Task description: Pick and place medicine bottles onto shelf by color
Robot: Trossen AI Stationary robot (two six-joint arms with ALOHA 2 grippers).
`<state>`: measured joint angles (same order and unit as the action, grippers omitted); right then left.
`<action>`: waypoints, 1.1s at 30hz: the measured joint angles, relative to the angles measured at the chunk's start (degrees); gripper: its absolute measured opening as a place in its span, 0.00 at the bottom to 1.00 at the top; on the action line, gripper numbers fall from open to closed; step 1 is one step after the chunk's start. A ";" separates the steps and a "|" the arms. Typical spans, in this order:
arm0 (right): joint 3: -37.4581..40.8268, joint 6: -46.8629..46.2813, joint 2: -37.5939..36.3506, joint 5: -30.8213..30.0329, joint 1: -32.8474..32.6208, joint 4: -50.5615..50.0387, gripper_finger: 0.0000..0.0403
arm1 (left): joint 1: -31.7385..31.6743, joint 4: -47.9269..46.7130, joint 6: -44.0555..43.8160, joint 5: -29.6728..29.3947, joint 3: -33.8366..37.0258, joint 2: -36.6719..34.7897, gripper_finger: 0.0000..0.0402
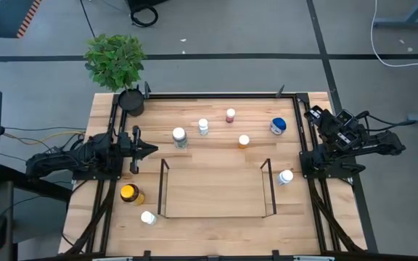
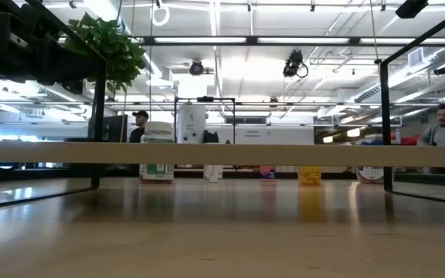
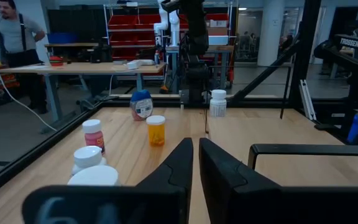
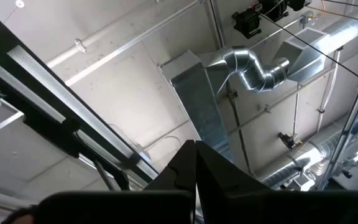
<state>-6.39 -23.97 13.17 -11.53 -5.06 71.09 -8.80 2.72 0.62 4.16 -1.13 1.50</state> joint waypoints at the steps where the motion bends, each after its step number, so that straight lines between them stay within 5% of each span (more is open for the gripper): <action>1: 0.02 -0.01 -0.01 0.00 0.01 0.00 0.02 | 0.01 0.00 0.04 0.00 0.00 -0.02 0.08; 13: 0.02 0.00 -0.01 -0.01 0.02 -0.01 0.02 | -0.09 4.96 -7.51 -0.86 -0.60 -0.01 0.08; 20: 0.02 0.00 -0.02 0.00 0.00 -0.01 0.02 | -0.09 5.04 -13.94 -1.03 -10.56 2.02 0.09; 25: 0.02 8.79 -0.02 0.00 0.04 -0.18 0.02 | -0.09 1.36 -16.64 -4.12 -21.98 10.83 0.07; 33: -0.54 9.55 0.00 -0.64 0.04 -0.33 0.02 | -0.09 -9.26 -18.41 -4.39 -42.82 33.32 0.09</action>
<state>-6.93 -14.42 13.17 -12.17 -5.02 70.76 -8.88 -6.54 -17.79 -0.23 -43.95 34.81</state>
